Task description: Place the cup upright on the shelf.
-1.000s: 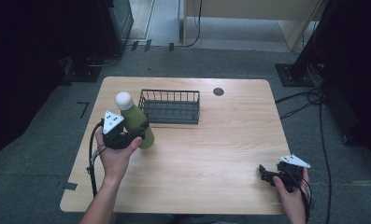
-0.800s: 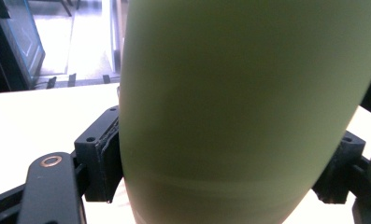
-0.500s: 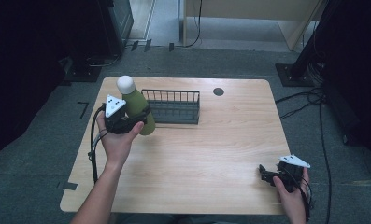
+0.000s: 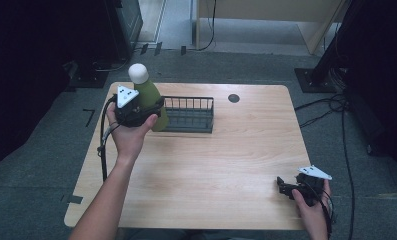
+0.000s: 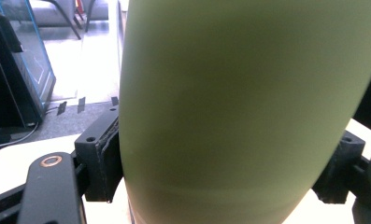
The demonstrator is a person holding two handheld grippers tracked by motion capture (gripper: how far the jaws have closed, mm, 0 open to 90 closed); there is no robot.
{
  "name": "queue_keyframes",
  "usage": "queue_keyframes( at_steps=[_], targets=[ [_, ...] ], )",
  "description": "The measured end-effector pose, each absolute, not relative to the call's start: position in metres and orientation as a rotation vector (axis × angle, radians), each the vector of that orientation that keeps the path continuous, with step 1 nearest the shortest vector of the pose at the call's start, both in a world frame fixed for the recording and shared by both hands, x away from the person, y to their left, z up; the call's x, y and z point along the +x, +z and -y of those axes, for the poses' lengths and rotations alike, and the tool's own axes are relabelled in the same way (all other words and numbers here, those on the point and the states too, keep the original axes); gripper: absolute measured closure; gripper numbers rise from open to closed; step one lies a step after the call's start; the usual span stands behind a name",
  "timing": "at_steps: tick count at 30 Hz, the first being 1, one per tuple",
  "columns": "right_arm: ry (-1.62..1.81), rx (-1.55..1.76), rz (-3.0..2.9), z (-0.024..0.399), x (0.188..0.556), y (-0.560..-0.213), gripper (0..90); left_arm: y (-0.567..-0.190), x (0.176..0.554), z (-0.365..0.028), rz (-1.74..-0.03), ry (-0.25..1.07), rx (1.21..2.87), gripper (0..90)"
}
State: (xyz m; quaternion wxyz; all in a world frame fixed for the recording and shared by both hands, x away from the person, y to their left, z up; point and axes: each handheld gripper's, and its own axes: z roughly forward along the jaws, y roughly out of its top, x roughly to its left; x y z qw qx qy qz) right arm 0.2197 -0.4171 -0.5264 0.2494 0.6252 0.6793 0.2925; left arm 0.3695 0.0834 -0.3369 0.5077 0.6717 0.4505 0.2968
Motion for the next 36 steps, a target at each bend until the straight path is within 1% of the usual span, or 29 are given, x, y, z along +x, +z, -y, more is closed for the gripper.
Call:
queue_keyframes(
  at_steps=[7, 18, 36],
  targets=[
    [0.798, 1.702, -1.85, 0.417, 0.22, -0.526, 0.0, -0.328, 0.377, -0.08, -1.084, 0.703, 1.609, 21.2],
    [0.797, 1.702, -1.85, 0.417, 0.22, -0.526, 0.0, -0.324, 0.401, -0.075, -1.093, 0.715, 1.586, 21.2],
    [0.797, 1.702, -1.85, 0.417, 0.22, -0.526, 0.0, -0.337, 0.431, -0.067, -1.125, 0.718, 1.586, 21.2]
  ],
)
